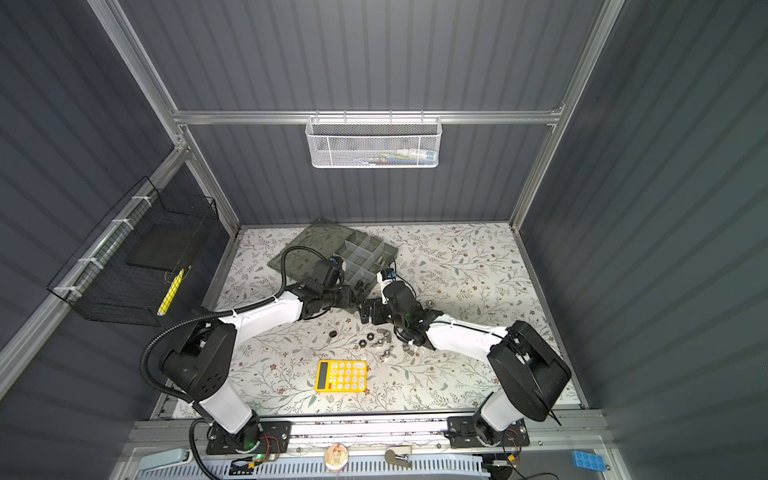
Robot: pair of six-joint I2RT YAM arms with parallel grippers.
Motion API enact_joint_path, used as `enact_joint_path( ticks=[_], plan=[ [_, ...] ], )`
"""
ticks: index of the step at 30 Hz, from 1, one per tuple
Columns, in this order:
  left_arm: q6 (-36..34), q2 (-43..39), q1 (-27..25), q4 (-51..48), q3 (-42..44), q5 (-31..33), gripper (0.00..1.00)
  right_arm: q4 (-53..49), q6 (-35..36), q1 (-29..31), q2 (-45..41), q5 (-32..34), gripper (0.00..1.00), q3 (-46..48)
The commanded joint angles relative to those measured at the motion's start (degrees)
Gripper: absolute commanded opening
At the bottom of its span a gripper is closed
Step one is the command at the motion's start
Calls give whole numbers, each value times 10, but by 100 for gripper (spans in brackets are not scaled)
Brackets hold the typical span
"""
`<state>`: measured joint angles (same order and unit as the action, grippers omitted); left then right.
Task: Sort the screws and nuts into containers
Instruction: 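Lower the held black bolt toward a compartment with the left gripper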
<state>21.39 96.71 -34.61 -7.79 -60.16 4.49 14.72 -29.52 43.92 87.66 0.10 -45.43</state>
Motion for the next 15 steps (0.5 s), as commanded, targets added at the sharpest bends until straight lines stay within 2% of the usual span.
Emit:
enact_joint_path(
  ticks=[1,15],
  plan=[
    [-9,-22,-6,-15,-27,-2,32,0,-1,0,-8,1,99,2],
    [-9,7,-9,-2,-3,4,33,14,-6,-7,-21,0,99,21]
  ],
)
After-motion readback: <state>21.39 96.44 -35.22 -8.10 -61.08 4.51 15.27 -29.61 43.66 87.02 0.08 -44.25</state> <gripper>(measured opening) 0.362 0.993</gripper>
